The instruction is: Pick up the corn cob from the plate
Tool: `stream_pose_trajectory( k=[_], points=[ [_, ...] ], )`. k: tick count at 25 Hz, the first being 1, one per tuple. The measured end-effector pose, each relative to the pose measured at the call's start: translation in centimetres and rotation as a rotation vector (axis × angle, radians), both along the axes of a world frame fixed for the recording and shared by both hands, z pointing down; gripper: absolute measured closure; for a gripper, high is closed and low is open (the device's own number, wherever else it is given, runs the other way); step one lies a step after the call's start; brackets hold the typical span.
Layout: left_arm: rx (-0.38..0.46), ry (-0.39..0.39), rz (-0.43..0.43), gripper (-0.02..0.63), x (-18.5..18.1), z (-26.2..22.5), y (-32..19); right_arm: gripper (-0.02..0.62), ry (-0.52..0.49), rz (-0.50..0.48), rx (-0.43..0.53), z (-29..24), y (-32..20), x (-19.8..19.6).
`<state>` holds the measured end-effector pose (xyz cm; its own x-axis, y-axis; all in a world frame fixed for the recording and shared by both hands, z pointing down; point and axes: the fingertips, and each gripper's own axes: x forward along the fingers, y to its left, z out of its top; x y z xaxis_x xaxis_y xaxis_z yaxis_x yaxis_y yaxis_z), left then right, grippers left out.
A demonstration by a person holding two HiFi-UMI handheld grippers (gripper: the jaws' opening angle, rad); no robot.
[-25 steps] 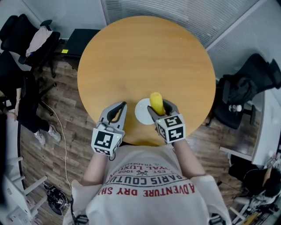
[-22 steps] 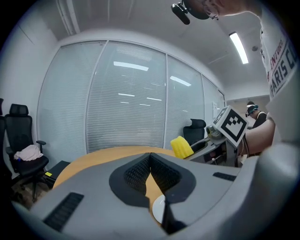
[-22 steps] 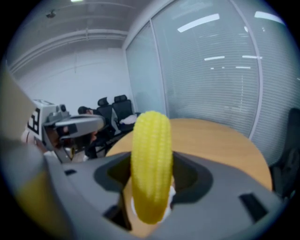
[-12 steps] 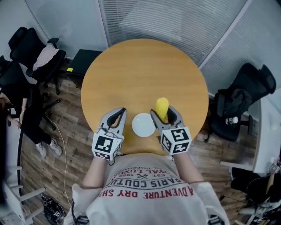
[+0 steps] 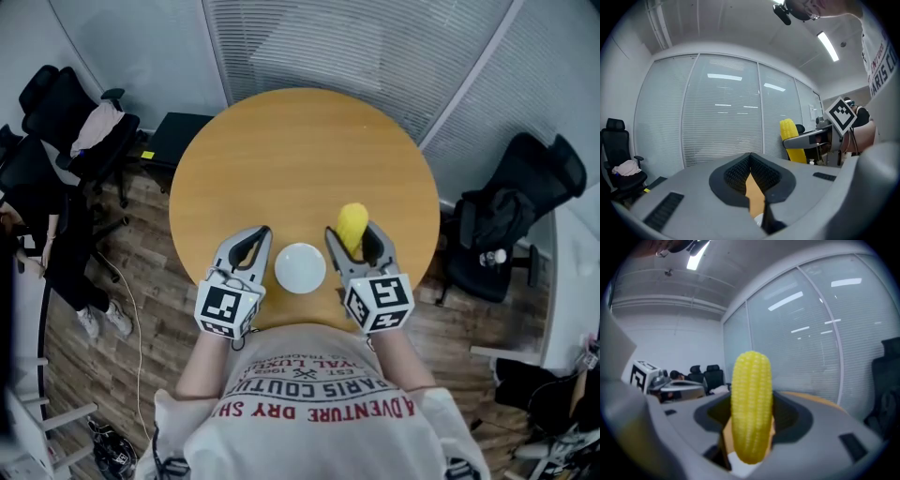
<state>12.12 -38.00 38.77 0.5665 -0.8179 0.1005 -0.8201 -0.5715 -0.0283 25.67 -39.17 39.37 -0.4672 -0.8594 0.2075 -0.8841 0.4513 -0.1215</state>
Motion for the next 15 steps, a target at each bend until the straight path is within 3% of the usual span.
stream_pose_trajectory(
  k=[15],
  points=[
    [0.003,0.014,-0.032,0.571,0.07,-0.71,-0.42,0.325,0.012,-0.015,0.011,-0.1,-0.58,0.39]
  ],
)
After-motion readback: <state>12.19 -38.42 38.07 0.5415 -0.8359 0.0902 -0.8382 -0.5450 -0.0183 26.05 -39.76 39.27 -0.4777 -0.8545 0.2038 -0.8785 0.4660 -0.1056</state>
